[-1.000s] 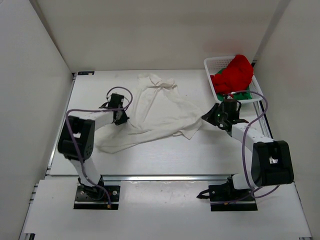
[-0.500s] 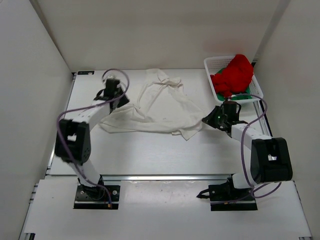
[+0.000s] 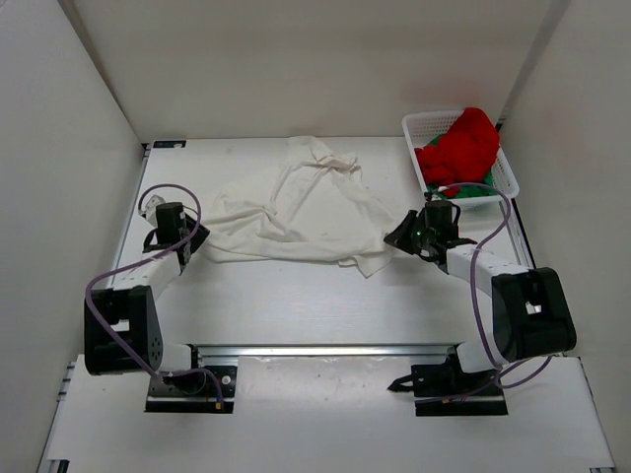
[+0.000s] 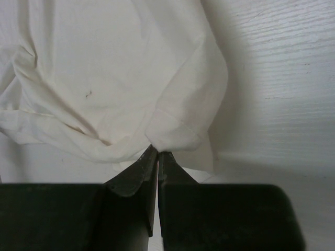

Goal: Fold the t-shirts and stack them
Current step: Flatten out the tshirt

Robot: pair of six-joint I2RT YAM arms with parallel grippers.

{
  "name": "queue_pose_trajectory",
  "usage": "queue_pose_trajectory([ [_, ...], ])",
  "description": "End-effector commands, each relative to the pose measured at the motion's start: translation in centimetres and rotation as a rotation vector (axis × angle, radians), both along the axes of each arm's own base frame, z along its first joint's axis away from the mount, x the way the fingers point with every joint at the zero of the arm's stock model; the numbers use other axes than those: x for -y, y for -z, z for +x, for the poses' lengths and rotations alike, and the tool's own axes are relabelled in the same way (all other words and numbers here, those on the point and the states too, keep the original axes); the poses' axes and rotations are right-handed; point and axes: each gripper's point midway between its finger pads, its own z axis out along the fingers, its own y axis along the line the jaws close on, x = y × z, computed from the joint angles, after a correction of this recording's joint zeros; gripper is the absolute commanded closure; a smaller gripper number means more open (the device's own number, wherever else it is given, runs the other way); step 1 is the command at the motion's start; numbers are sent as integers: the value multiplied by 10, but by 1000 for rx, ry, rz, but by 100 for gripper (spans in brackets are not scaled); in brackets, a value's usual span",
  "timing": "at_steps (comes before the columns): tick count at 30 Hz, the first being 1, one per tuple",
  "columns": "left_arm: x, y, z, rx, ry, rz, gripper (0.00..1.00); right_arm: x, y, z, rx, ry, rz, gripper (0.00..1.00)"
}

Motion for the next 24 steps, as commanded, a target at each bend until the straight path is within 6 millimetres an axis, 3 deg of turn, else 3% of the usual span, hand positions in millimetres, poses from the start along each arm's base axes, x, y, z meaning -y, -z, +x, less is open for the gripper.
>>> queue_pose_trajectory([
  [1,-2,-14,18,88,-14,-39,54,-6,-13,6,66,-22,-9,100],
  [4,-10,-9,18,57,-32,-29,56,-8,-13,3,64,-30,-7,100],
  [12,-23,-22,4,94,-80,-7,56,-4,-17,8,73,-15,2,100],
  [19,-24,4,-4,11,-78,6,56,-6,-16,7,77,-29,-2,99],
  [24,-23,8,1,14,-76,-4,57,-4,-17,8,79,-22,-2,100],
])
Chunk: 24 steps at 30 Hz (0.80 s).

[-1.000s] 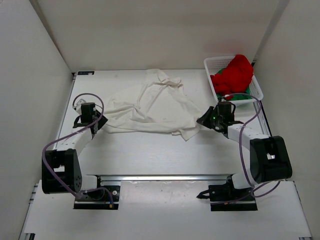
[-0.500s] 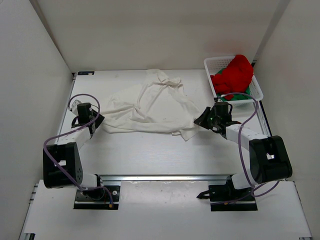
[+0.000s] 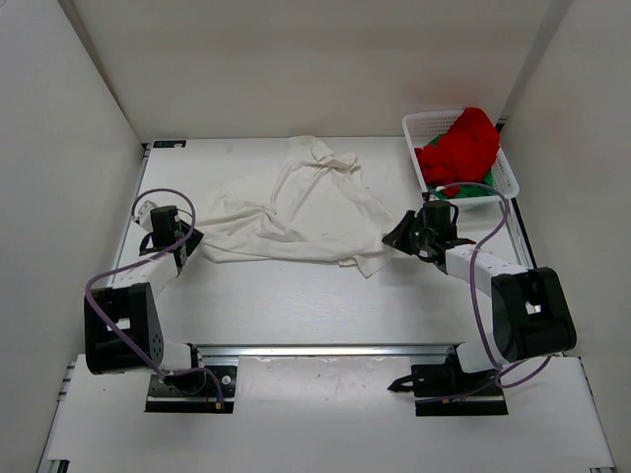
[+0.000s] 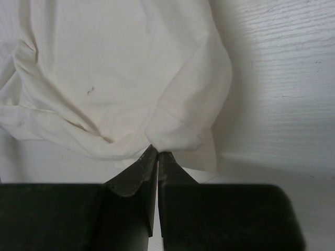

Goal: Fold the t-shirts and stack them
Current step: Flatten out the tshirt

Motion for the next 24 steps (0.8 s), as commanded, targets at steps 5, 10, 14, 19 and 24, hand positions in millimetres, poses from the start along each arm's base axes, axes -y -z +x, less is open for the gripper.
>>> queue_pose_trajectory([
  [5,-2,4,2,-10,-2,23,56,-1,-16,8,71,-11,9,100],
  [10,-3,6,9,13,-7,-4,57,-4,-13,6,61,-20,8,100],
  [14,-3,2,21,21,-7,23,60,-3,-16,8,72,-19,4,100],
  [19,1,-2,29,43,6,12,67,-5,-15,8,69,-22,4,100],
  [24,-3,-11,31,56,-3,40,64,-6,-12,7,59,-29,2,96],
])
